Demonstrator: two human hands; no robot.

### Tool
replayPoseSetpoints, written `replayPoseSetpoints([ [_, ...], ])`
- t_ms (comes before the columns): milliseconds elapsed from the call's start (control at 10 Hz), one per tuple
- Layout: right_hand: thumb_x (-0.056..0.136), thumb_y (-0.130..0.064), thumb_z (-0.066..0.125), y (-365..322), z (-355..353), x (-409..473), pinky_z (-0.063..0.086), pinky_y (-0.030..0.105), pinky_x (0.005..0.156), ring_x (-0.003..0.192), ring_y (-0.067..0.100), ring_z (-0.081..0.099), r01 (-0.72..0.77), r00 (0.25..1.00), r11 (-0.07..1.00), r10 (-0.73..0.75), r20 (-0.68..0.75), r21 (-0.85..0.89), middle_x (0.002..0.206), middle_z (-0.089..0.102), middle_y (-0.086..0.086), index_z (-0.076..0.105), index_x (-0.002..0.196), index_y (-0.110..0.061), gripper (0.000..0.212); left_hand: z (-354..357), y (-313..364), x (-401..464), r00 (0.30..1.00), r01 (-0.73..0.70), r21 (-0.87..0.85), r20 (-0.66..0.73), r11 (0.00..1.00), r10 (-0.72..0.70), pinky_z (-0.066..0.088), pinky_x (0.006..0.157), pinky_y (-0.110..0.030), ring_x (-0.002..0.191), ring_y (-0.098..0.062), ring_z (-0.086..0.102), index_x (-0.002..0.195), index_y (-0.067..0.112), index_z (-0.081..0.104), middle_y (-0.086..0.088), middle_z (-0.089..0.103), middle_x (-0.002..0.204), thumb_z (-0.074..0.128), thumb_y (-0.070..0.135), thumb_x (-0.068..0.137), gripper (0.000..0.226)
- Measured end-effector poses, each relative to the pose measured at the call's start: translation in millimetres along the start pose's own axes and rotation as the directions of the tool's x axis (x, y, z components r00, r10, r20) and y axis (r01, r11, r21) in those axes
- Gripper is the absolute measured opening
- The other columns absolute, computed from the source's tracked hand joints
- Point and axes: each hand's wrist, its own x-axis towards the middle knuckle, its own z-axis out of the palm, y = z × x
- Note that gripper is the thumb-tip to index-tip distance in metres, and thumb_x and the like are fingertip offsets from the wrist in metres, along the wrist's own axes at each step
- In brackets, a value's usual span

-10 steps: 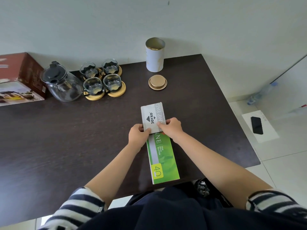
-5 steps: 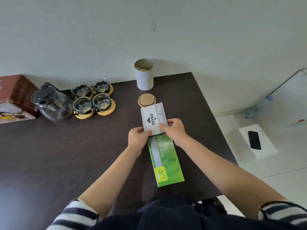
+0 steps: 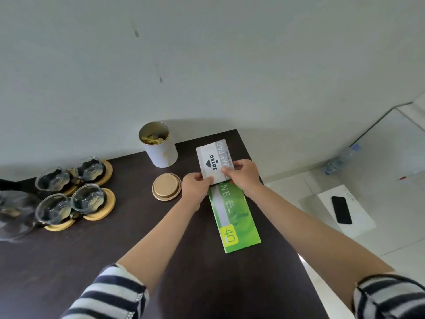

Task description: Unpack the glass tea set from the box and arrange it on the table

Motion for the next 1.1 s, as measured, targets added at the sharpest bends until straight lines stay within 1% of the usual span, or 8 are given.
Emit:
replayPoseSetpoints([
  [100,0.076,-0.024,0.079,-9,1,34,0.052,0.028,0.073,0.078,0.015,0.064,0.047,0.999,0.998,-0.046,0.022,-0.045,0.087,0.067,0.000,0.067,0.093,-0.011,0.025,12,8,32,0.999,0.021,0.016,-0.045,1.000,-0.021,0.057,0.080,-0.047,0.082,-0.024,0.066,0.081,0.017,0.062,-0.005,0.068,0.085,0.069,0.017,0.080,0.008],
  [300,0.076,-0.024,0.078,-12,16,87,0.047,0.019,0.063,0.074,0.011,0.064,0.074,0.997,0.996,-0.072,0.038,-0.058,0.086,0.069,-0.001,0.071,0.094,-0.010,0.024,21,21,83,0.993,0.046,0.029,-0.108,0.999,-0.043,0.057,0.079,-0.046,0.073,-0.020,0.062,0.090,0.012,0.059,0.000,0.063,0.079,0.072,0.017,0.079,0.017],
  [500,0.075,-0.030,0.077,-6,27,115,0.052,0.031,0.076,0.084,0.019,0.065,0.069,0.997,0.991,-0.064,0.041,-0.113,0.090,0.070,0.002,0.070,0.092,-0.014,0.024,28,23,111,0.989,0.028,0.146,-0.149,0.989,-0.006,0.054,0.079,-0.037,0.082,-0.021,0.063,0.102,0.004,0.064,-0.009,0.069,0.094,0.071,0.015,0.076,0.029],
  [700,0.079,-0.027,0.074,1,28,117,0.042,0.024,0.062,0.080,0.017,0.062,0.064,0.995,0.989,-0.053,0.080,-0.136,0.092,0.065,0.002,0.068,0.094,-0.011,0.023,32,24,113,0.993,0.026,0.253,-0.117,0.967,0.004,0.048,0.064,-0.027,0.079,-0.021,0.063,0.094,0.006,0.065,-0.005,0.067,0.087,0.067,0.015,0.077,0.019],
  [800,0.075,-0.039,0.070,3,33,117,0.048,0.031,0.069,0.088,0.028,0.062,0.040,0.998,0.979,-0.027,0.064,-0.201,0.099,0.065,0.014,0.066,0.087,-0.017,0.026,31,27,107,0.998,0.027,0.259,-0.066,0.966,-0.010,0.046,0.060,-0.026,0.078,-0.020,0.063,0.095,0.004,0.066,-0.005,0.067,0.087,0.066,0.016,0.077,0.022],
  [900,0.082,-0.039,0.066,0,36,111,0.042,0.029,0.072,0.096,0.031,0.058,0.040,0.999,0.971,-0.032,0.037,-0.236,0.112,0.058,0.017,0.062,0.107,-0.005,0.043,28,31,96,1.000,0.015,0.226,-0.024,0.974,-0.009,0.033,0.044,-0.015,0.061,-0.012,0.049,0.080,0.006,0.055,0.001,0.053,0.070,0.063,0.015,0.082,0.013],
  [1000,0.086,-0.034,0.063,-14,33,91,0.030,0.026,0.054,0.081,0.027,0.054,0.081,0.997,0.963,-0.077,0.027,-0.257,0.104,0.058,0.018,0.056,0.094,-0.006,0.031,19,39,75,1.000,-0.012,0.187,-0.004,0.982,0.013,0.026,0.035,-0.012,0.053,-0.010,0.033,0.064,0.015,0.037,0.003,0.035,0.062,0.060,0.014,0.086,0.032],
  [1100,0.086,-0.031,0.061,-28,34,77,0.029,0.027,0.057,0.079,0.026,0.053,0.152,0.988,0.960,-0.156,0.003,-0.235,0.098,0.060,0.016,0.054,0.087,-0.009,0.023,4,49,52,0.996,-0.078,0.166,-0.018,0.983,0.082,0.021,0.035,-0.017,0.054,-0.012,0.021,0.061,0.019,0.025,0.002,0.022,0.061,0.058,0.014,0.087,0.043],
])
